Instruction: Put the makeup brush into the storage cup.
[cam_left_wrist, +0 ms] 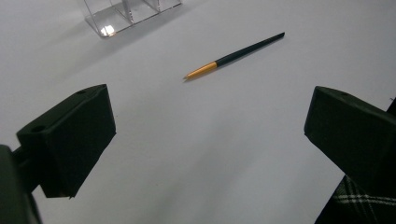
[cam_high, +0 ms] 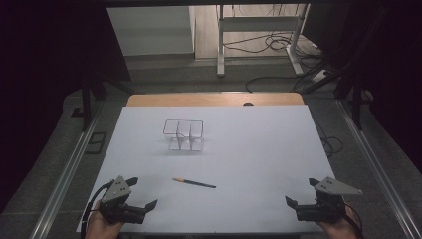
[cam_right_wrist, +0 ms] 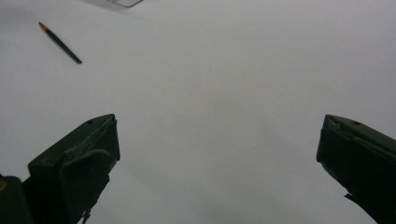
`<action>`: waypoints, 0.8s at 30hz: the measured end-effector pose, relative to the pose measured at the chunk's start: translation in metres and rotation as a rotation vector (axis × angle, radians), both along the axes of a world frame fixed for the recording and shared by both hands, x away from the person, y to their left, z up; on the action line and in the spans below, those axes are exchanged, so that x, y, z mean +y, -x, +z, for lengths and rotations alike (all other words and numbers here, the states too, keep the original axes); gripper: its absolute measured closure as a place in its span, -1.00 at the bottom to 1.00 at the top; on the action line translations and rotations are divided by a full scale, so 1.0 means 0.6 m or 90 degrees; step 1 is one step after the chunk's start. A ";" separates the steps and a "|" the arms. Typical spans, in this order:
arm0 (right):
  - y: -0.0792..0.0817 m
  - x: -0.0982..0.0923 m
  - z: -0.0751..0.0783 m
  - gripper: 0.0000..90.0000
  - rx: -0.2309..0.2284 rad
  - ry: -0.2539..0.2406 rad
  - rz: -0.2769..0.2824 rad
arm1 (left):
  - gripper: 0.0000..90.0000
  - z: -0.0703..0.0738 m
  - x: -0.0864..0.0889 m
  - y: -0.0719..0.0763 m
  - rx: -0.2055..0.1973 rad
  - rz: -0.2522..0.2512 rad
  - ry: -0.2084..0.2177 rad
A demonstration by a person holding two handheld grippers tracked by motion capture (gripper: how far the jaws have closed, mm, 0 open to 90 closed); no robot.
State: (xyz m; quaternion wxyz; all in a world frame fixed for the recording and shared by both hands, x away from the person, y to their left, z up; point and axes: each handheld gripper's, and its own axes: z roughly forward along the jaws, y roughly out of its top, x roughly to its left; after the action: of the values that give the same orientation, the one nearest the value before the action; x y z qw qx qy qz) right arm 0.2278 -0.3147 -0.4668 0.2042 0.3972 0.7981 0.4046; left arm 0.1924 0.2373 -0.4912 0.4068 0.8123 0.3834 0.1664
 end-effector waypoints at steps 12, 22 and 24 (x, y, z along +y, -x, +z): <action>-0.002 0.001 0.000 -1.00 -0.007 0.001 0.012 | -0.94 0.000 0.011 0.000 0.011 0.026 0.000; -0.002 0.003 0.000 -1.00 -0.008 0.001 0.021 | -0.95 0.000 0.013 -0.001 0.022 0.040 -0.019; -0.002 0.003 0.000 -1.00 -0.007 0.002 0.020 | -0.95 0.000 0.015 -0.002 0.026 0.046 -0.021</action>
State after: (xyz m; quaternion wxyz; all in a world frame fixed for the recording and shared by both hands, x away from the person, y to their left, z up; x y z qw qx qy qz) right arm 0.2292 -0.3131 -0.4669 0.2029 0.3816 0.8038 0.4088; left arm 0.1934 0.2461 -0.4914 0.3791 0.8079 0.4176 0.1709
